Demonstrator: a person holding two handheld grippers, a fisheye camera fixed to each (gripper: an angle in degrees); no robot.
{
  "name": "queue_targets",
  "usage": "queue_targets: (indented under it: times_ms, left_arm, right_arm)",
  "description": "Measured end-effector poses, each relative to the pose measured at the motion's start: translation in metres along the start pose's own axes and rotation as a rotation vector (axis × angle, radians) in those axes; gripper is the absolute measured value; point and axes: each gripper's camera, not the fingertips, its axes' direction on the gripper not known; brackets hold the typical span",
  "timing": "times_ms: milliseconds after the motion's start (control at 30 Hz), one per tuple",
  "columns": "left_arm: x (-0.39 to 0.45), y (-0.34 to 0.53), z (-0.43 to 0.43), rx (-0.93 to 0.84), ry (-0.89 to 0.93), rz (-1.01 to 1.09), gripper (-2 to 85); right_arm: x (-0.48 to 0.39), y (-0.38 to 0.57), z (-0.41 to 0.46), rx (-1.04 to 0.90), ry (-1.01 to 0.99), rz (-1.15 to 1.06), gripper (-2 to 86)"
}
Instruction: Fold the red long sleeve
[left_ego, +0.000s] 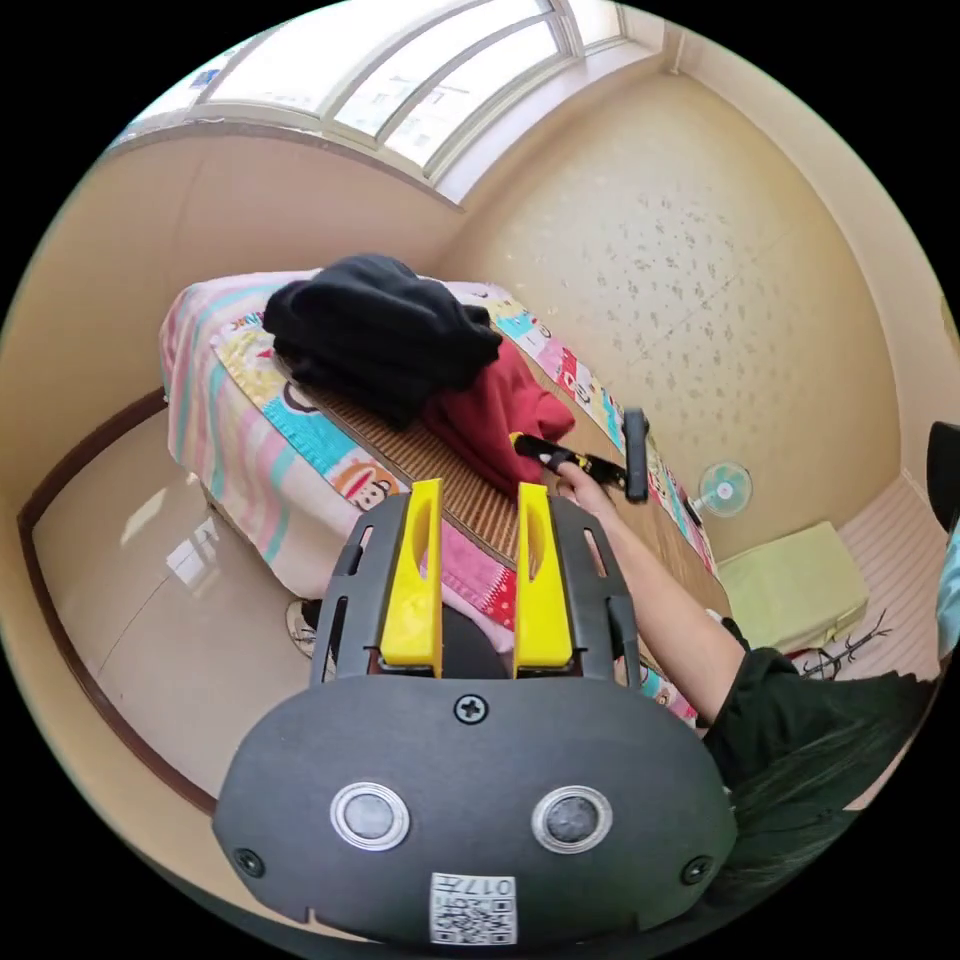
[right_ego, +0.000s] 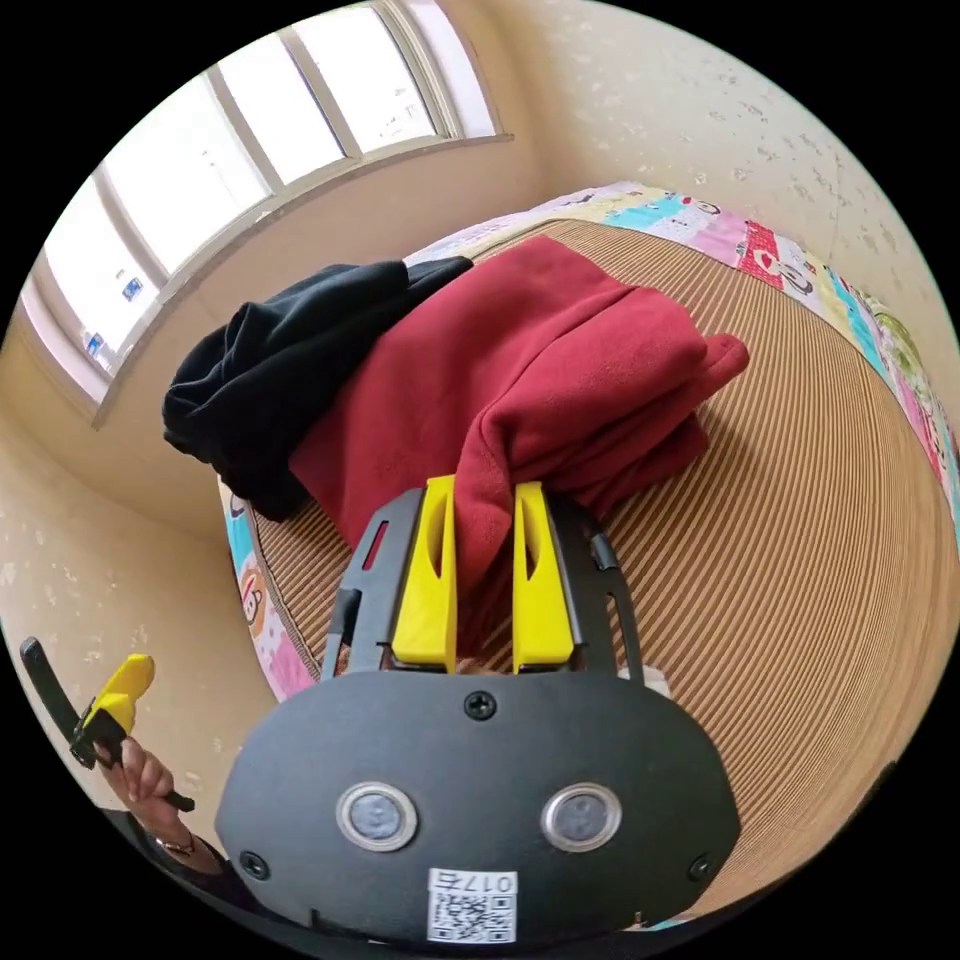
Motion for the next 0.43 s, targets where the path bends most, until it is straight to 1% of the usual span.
queue_targets:
  times_ms: [67,100,133,200,233,300,333,367,400,433]
  left_arm:
    - [0.025,0.002,0.018,-0.051,0.003,0.077,11.7]
    - [0.042,0.004,0.026,-0.061,-0.001,0.130,12.0]
    - [0.058,0.005,0.034,-0.065,0.004,0.185,12.2]
    - [0.079,0.006,0.046,-0.075,0.012,0.264,12.3]
    - [0.090,0.006,0.054,-0.078,0.006,0.306,12.4]
    - [0.103,0.005,0.065,-0.066,-0.002,0.335,12.4]
    - [0.110,0.005,0.071,-0.056,0.017,0.342,12.5]
    - [0.113,0.004,0.075,-0.053,0.035,0.342,12.5]
    - [0.120,0.003,0.082,-0.055,0.082,0.336,12.5]
    - [0.127,0.002,0.090,-0.065,0.132,0.329,12.5]
  right_arm:
    - [0.025,0.034,-0.036,0.061,-0.108,-0.002,8.3]
    - [0.043,0.068,-0.065,0.128,-0.119,-0.008,7.0]
    - [0.052,0.089,-0.080,0.162,-0.085,-0.013,6.6]
    - [0.091,0.179,-0.135,0.250,0.160,0.012,6.0]
    - [0.104,0.204,-0.150,0.263,0.228,0.051,6.2]
    - [0.155,0.307,-0.217,0.301,0.496,0.259,6.4]
    - [0.166,0.332,-0.236,0.312,0.563,0.322,6.5]
    - [0.182,0.378,-0.275,0.335,0.699,0.437,6.8]
    - [0.194,0.418,-0.313,0.360,0.835,0.540,7.1]
    - [0.198,0.436,-0.330,0.372,0.897,0.581,7.6]
